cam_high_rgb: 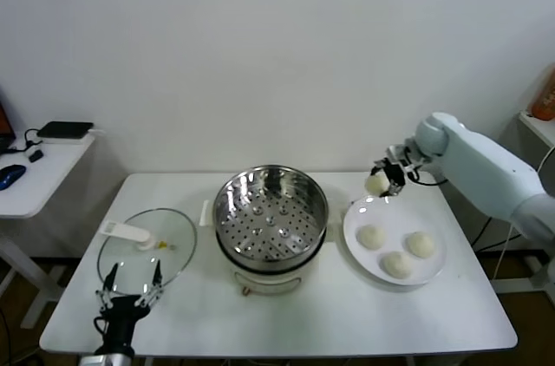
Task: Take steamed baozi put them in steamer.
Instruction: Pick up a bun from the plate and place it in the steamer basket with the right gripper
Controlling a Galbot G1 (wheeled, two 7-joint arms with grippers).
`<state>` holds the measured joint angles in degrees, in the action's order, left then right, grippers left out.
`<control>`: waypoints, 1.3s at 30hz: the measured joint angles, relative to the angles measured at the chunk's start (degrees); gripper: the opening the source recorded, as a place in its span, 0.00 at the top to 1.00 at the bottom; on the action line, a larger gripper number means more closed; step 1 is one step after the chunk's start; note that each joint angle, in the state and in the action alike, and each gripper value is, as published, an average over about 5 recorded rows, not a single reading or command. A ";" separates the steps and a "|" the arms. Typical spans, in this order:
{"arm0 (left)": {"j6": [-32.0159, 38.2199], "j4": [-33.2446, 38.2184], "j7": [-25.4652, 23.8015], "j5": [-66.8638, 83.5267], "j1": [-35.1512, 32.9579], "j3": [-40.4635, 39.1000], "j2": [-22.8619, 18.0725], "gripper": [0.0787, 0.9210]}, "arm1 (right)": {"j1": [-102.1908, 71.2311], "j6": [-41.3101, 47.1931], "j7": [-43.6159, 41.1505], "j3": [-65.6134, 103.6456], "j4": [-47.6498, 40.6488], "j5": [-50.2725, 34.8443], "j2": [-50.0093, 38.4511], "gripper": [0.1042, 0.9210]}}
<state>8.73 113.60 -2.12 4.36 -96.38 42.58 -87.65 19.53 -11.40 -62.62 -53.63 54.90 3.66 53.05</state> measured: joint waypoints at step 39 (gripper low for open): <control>-2.37 2.63 0.09 0.27 -0.29 1.05 0.79 0.12 | 11.91 -13.18 1.00 -15.14 14.57 8.90 19.45 0.29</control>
<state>6.36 116.23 -2.02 4.63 -96.67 43.63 -86.85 31.44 -24.58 -61.62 -68.77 69.47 12.56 72.50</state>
